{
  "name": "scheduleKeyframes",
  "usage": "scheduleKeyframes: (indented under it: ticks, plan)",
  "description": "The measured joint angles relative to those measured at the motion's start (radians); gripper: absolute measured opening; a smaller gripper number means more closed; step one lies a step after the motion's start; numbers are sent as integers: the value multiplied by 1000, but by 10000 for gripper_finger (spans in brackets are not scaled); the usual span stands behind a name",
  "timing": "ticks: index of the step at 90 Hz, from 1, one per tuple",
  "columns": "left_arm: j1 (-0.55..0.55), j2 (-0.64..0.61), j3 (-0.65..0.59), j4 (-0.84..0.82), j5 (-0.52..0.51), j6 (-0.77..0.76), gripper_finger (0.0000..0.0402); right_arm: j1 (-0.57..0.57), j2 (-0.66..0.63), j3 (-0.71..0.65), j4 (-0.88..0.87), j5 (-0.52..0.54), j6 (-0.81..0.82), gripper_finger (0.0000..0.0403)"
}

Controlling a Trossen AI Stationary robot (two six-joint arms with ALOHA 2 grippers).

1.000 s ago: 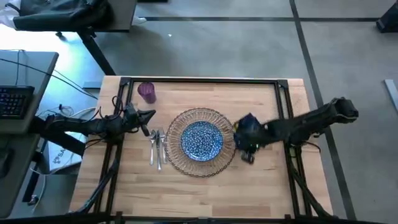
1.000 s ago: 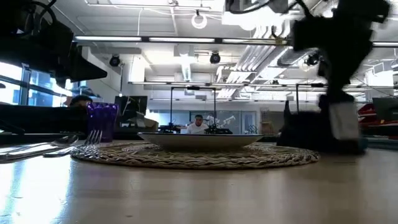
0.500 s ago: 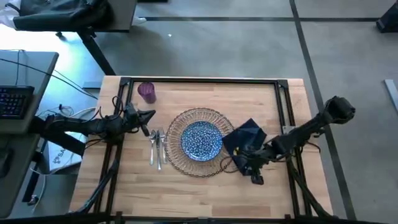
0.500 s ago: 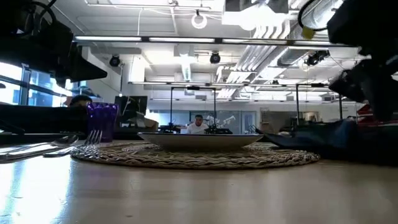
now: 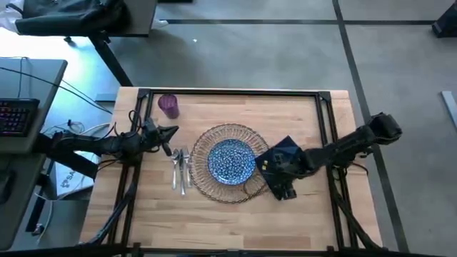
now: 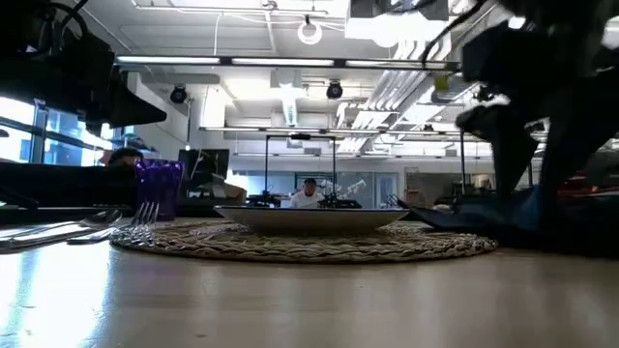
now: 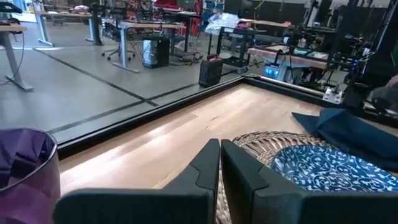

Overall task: Set table place
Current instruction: Fold the blue napkin

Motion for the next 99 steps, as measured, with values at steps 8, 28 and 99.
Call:
scheduleKeyframes:
  ticks: [8, 28, 99]
  plan:
    - [0, 0, 0, -3, 0, 0, 0, -19, 37, 20, -47, -61, -101, 157]
    - [0, 3, 0, -5, 1, -16, 0, -23, 48, 73, -236, -122, -225, 136]
    - [0, 3, 0, -6, 2, -16, 0, 79, 74, 108, -238, -97, -348, 132]
